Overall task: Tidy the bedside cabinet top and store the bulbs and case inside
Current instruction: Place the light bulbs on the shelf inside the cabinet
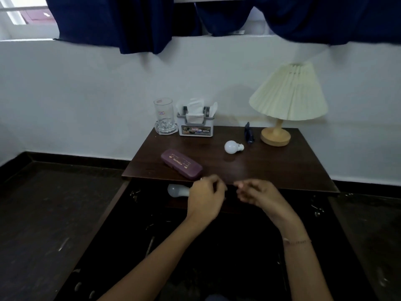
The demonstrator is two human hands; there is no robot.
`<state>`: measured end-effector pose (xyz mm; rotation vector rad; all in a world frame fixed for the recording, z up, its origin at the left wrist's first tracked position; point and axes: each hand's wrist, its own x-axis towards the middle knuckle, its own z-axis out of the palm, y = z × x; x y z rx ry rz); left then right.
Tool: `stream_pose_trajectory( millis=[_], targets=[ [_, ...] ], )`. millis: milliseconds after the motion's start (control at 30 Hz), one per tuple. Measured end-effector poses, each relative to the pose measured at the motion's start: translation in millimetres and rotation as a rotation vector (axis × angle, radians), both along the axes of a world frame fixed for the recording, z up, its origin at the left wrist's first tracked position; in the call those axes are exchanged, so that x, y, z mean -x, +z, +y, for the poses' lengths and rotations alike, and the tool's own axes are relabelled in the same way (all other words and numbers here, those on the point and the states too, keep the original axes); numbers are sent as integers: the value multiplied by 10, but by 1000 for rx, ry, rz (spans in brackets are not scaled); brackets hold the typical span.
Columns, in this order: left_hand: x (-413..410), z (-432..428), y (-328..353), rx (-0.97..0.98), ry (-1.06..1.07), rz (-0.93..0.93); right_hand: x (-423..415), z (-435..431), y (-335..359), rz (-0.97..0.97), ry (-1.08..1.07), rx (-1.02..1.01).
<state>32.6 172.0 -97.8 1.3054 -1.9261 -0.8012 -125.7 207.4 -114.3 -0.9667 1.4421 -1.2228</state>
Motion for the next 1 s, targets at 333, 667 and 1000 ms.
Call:
stream_pose_trajectory(
  millis=[333,667,1000],
  targets=[
    [835,-688,49,-105,77,209,338,-964,99,296,-302,34],
    [876,-1173,-119,-366,11,169,437,-1282,-64,313,-237,-33],
    [734,-873,-103,-391,-77,240,299,-960,-114,223,-334,42]
  ],
)
